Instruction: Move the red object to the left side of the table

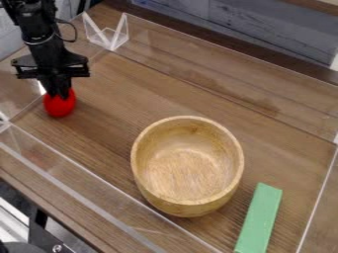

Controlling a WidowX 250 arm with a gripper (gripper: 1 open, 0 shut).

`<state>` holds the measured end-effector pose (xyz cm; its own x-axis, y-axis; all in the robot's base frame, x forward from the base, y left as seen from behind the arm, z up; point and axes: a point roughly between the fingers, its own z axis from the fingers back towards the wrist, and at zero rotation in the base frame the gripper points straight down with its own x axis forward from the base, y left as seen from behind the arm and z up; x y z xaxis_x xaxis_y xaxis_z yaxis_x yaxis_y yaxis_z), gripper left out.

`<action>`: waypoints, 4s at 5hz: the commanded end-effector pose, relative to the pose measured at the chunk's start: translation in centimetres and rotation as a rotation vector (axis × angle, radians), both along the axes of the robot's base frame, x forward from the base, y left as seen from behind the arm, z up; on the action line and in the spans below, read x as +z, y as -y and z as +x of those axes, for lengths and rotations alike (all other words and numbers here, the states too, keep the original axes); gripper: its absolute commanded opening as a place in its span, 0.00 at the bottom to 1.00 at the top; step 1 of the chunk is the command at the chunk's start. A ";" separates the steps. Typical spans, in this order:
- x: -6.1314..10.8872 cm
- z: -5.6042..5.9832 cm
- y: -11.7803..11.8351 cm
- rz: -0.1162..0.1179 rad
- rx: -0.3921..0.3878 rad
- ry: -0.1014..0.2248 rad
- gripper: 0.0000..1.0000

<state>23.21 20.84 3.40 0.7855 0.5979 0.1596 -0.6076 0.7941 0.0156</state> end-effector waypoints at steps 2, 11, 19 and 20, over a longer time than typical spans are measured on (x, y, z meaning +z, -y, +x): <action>-1.7 -2.0 -1.0 -0.003 0.017 -0.028 0.00; -0.9 -3.3 -0.4 -0.072 -0.068 -0.111 1.00; 2.2 -1.8 0.5 -0.120 -0.026 -0.076 0.00; 1.5 -2.2 0.5 -0.123 -0.027 -0.091 0.00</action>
